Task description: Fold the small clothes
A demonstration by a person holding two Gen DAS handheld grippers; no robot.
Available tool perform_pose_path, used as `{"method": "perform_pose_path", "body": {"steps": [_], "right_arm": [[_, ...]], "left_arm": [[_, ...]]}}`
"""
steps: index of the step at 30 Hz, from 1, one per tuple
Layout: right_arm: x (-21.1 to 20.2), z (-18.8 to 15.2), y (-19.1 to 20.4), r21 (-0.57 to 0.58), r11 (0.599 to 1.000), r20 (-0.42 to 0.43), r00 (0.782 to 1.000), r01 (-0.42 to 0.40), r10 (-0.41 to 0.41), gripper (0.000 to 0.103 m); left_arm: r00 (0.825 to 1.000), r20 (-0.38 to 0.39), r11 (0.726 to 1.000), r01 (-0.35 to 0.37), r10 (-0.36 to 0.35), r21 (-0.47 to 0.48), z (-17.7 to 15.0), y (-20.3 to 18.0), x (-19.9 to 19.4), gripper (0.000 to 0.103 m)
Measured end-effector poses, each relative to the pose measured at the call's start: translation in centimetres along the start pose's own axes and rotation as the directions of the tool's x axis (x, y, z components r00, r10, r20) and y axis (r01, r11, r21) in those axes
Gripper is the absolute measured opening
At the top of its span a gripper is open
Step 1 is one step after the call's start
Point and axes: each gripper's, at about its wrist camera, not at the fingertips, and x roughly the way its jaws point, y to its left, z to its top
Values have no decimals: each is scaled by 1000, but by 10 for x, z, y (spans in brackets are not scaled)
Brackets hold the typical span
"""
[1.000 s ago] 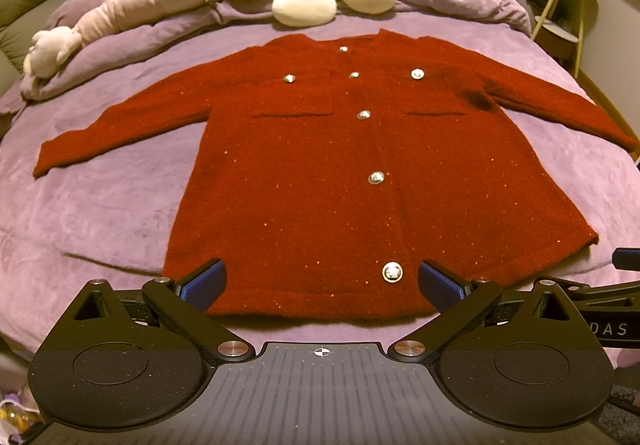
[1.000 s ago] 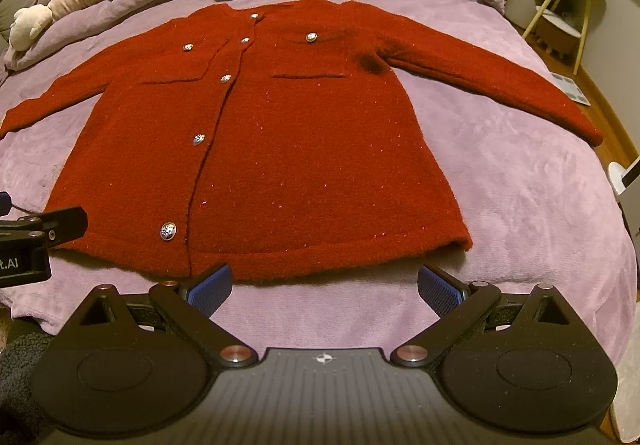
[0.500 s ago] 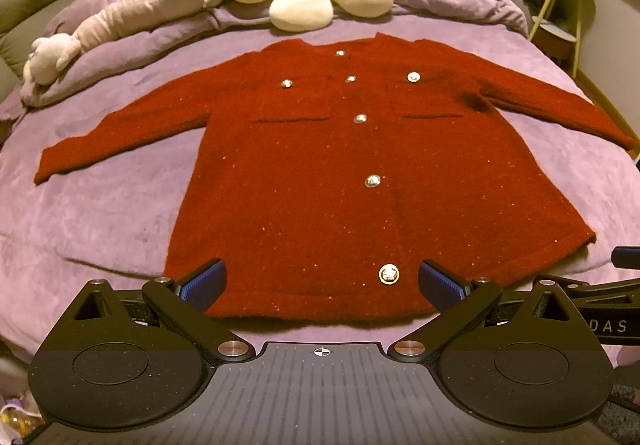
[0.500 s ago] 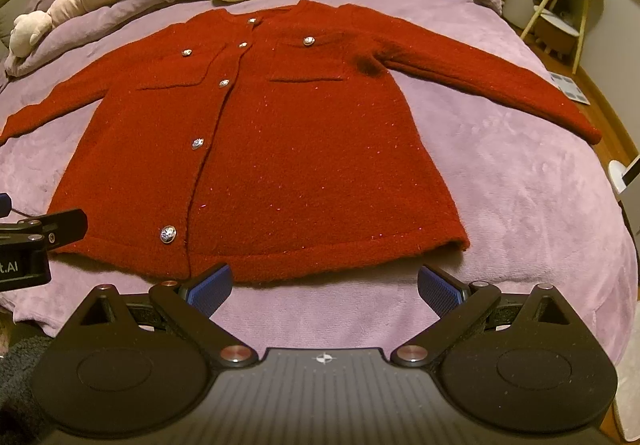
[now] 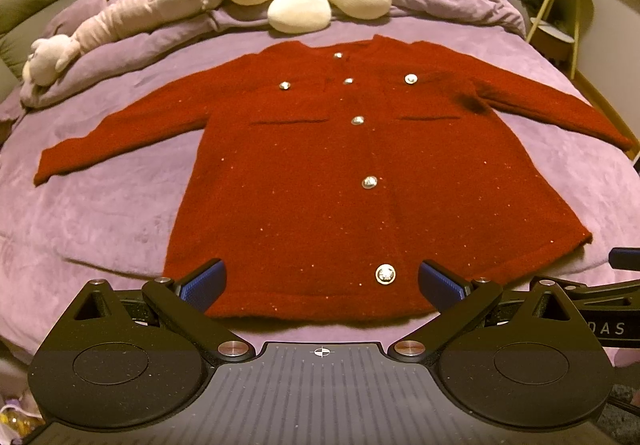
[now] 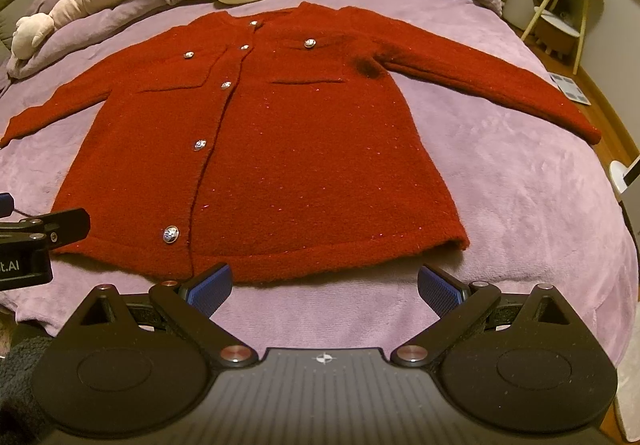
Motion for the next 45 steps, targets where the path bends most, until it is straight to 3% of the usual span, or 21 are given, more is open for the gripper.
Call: {"method": "perform_pose_path", "body": {"steps": [26,34,39,45], "right_arm": [[6,0,-5,19,999,23,999,-27,27,99],[6,-7,-16,49,992,124,987,-113,106,99],[11,-9,-22,56,985,130,979,-163,155,99],[27,-9,-38,141,970,106,977,-201,187,99]], "left_arm": [[1000,0,999,29,-29,-42,-2,12,6,103],[999,-3,998,36,-36,-47,-1,12,10,103],[999,-19,997,44,-45,-58,0,12,17,103],[998,-46,996,43,-46,-74,-1,16,30,103]]}}
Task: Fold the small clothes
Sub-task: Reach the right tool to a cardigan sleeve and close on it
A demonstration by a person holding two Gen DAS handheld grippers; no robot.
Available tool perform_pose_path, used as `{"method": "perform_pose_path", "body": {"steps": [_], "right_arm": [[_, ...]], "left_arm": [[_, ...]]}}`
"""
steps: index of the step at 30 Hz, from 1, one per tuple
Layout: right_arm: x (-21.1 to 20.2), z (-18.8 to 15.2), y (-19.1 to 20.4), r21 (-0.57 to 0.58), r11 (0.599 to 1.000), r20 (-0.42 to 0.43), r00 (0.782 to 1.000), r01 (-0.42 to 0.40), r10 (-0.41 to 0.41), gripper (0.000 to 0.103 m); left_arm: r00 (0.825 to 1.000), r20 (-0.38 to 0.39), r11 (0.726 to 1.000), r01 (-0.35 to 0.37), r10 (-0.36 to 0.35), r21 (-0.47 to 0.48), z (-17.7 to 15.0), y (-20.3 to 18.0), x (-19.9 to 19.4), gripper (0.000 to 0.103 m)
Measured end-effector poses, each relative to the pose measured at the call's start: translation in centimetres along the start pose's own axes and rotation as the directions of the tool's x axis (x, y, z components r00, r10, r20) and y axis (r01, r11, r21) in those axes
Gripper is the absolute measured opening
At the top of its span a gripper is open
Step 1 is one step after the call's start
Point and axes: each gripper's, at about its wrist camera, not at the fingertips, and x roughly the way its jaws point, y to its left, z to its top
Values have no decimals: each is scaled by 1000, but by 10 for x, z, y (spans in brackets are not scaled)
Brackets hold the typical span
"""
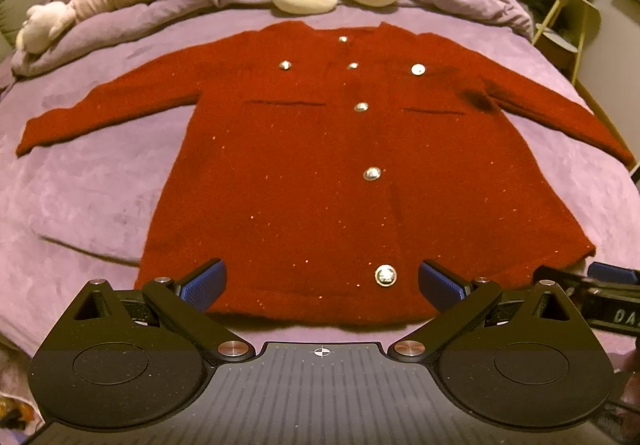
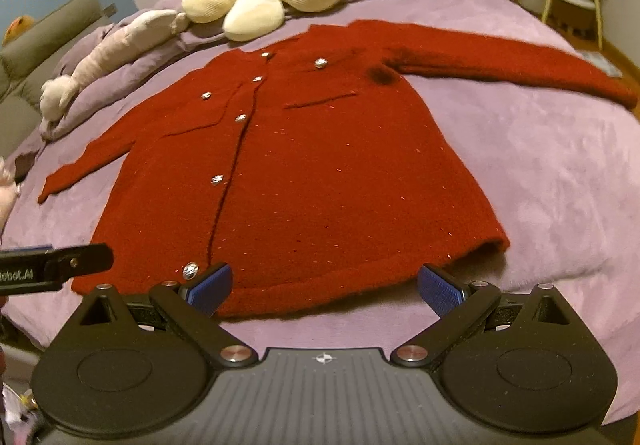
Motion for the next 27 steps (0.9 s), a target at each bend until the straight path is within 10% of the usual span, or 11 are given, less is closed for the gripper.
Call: {"method": "perform_pose_path", "body": {"steps": [6,11,15,19,27], "right_arm": [[13,30,-68,191,978,168,984,-86,54,99],[35,86,-190,535,833,301,953,-137,-37,97],[60,106,-266,697,702,333,933,-145,-138,61],[81,111,-316,801,579,333,917,-152,-219,54],[108,126,-352,851,505,331,892,-142,-308,33]], "left_arm": [[1000,8,1000,-24,24,2,20,2,20,103],[996,92,1000,-13,14,-15,50,4,46,103],[994,102,998,-37,42,-55,65,7,82,103],[999,43,994,8,-4,-108,70,14,113,103],[1000,5,980,29,-28,-196,64,35,141,103]]}}
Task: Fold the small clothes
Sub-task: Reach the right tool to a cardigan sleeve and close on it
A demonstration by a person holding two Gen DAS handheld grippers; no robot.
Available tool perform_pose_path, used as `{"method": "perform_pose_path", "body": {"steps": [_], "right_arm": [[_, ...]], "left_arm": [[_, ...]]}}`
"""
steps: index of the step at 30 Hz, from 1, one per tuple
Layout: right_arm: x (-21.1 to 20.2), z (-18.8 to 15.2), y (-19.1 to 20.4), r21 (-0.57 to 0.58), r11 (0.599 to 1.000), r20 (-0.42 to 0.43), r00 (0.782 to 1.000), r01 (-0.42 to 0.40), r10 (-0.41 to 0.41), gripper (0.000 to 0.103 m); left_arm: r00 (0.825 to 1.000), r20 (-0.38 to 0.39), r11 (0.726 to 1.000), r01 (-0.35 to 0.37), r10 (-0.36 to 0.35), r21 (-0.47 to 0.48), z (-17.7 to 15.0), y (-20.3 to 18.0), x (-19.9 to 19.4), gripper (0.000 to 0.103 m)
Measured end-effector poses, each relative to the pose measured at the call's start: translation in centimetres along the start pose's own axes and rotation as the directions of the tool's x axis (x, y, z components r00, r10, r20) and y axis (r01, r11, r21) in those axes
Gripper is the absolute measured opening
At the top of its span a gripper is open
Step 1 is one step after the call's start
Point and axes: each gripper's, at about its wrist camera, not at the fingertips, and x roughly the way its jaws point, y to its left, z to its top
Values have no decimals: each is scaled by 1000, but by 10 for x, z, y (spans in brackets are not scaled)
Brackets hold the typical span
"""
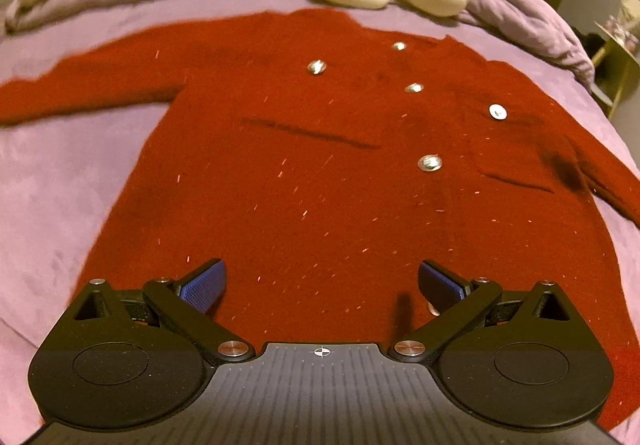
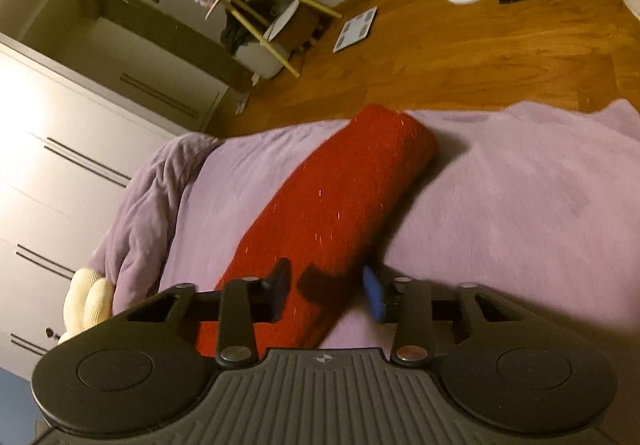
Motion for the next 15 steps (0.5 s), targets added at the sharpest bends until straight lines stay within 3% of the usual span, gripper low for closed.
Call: {"method": "perform_pose_path", "body": {"steps": [1,3,6,8,10,11,14,15], "right_arm": [[6,1,1,-12,1000,4,1000,9,-9,30],[12,-1,8,-75,996,14,999,42,-41,13],[15,-9,42,-268,955,68,991,129,-115,9],[3,-25,80,-411,907,109,993,87,-46,9],[-13,-56,128,-576,818,102,992,-7,81,9],[-24,-79,156,-666,741,57,985,-84,162,9],[-49,-144,212,-801,516,-133,930,-304,342,11],[-53,-166,226,-809,449,-228,906,-380,356,22]], "left_arm": [[1000,-3,1000,17,-18,-16,-1,4,2,103],[998,5,998,55,-55,-34,-4,12,3,103],[997,-13,997,72,-72,-6,-1,14,3,103],[998,11,998,59,-59,13,4,12,-3,103],[994,75,997,74,-76,32,13,9,-12,103],[990,95,995,97,-100,36,19,7,-15,103],[971,119,978,208,-208,17,45,1,-18,103],[956,120,963,268,-267,9,55,-3,-17,103]]}}
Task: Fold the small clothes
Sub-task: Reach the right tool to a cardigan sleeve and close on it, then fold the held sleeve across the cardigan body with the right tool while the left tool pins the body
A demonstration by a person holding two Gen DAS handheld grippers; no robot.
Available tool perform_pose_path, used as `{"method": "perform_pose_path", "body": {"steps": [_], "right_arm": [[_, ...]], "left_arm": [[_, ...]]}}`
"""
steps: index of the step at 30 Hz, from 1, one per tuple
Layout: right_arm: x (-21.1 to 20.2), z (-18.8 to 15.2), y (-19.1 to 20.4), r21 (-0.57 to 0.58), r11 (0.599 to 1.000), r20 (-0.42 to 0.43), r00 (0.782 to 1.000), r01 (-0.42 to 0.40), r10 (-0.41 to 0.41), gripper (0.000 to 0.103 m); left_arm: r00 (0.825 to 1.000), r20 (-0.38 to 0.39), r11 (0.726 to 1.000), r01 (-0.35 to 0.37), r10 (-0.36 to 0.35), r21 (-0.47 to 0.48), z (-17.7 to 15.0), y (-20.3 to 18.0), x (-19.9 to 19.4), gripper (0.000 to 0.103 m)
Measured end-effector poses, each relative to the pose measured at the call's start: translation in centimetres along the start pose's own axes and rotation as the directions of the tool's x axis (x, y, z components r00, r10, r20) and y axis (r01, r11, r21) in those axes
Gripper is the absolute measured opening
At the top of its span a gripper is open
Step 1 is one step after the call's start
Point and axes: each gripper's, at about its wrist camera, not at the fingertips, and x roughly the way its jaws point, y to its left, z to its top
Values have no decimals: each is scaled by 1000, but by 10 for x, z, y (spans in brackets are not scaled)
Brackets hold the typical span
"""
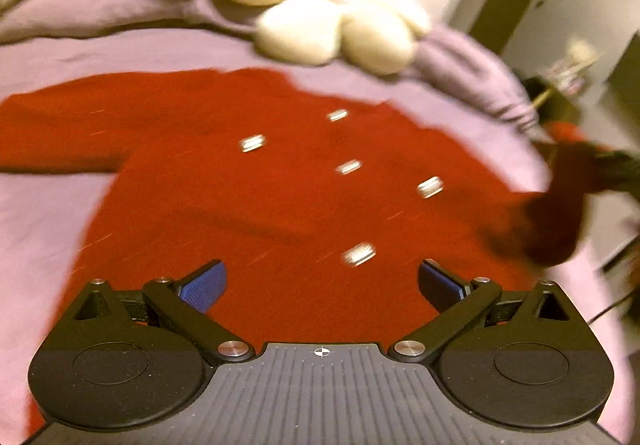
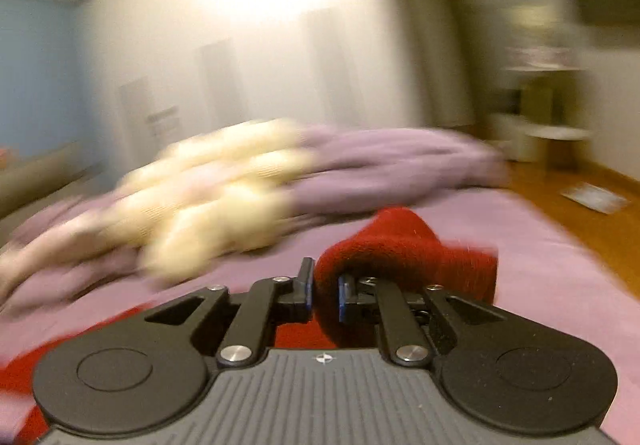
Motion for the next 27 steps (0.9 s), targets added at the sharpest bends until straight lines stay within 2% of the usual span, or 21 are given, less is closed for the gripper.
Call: {"method": "perform_pose_path", "body": {"steps": [1,2,3,5,9,12,14,15,17,20,22,24,27], "right_arm": [[7,-2,21,-26,996,-55,995,-82,80,31],[10,-6,35,-38,992,-82,990,-119,115,39],[11,-12,44,-52,990,-95,987,-135,129,39],[10,-25,50,-43,991,-139,983,-127,120,39],[-5,-52,22,96,994,-211,974,-60,80,39],[-23,-76,2,160,987,-252,966,-15,55,39],[-28,-92,-14,194,981,-270,962,13,40,39],[-31,-96,-21,210,977,-276,960,23,37,39],[-34,-101,-32,246,969,-276,960,36,35,39],[-42,-103,-42,275,960,-275,961,45,34,39],[-38,-103,-44,288,957,-278,960,45,39,39],[-36,-101,-45,309,950,-280,959,42,49,39],[-27,-97,-47,384,923,-275,957,24,90,39]], "left_arm": [[999,4,999,44,-44,-9,6,-2,2,103],[997,5,997,82,-82,-14,12,-5,7,103],[993,1,993,118,-118,-13,19,-9,13,103],[987,-13,987,160,-160,-13,30,-14,30,103],[970,-82,971,220,-228,-88,44,-16,77,103],[962,-135,964,218,-238,-152,54,-18,117,102],[953,-179,958,210,-245,-193,55,-17,140,94],[949,-197,956,202,-244,-214,55,-16,148,86],[942,-235,951,181,-241,-249,54,-14,164,80],[940,-244,949,174,-240,-263,54,-19,177,70],[940,-257,958,163,-224,-237,56,-26,184,36],[943,-269,967,143,-198,-210,59,-30,187,32],[961,-205,976,160,-188,-147,70,-37,169,28]]}}
